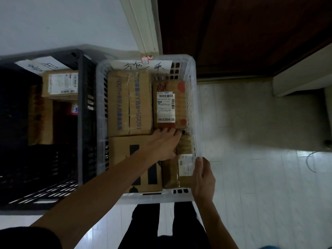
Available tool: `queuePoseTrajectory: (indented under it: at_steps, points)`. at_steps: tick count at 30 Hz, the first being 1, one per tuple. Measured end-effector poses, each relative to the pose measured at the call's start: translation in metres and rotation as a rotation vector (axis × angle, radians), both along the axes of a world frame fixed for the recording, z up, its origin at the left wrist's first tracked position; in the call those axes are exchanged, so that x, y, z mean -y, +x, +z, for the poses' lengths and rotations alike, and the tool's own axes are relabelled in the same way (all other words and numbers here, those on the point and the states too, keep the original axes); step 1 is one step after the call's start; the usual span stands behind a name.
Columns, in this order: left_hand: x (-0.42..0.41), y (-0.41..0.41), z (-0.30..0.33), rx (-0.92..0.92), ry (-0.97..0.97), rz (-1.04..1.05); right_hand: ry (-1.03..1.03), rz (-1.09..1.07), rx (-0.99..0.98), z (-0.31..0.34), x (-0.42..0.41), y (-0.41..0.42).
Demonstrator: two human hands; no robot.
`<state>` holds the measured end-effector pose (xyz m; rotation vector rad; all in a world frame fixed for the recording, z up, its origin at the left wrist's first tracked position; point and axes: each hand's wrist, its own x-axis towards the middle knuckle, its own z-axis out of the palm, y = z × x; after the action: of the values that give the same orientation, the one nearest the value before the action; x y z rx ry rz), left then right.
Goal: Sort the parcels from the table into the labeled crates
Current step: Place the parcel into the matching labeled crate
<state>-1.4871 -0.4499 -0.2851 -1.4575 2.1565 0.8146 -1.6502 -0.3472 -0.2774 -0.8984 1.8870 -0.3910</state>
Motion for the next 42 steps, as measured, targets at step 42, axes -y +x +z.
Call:
queuePoseTrajectory:
  at_steps: [42]
  points:
    - [-0.058, -0.061, -0.067, 0.375, 0.181, -0.040, -0.011, 0.012, -0.034, -0.007, -0.002, 0.001]
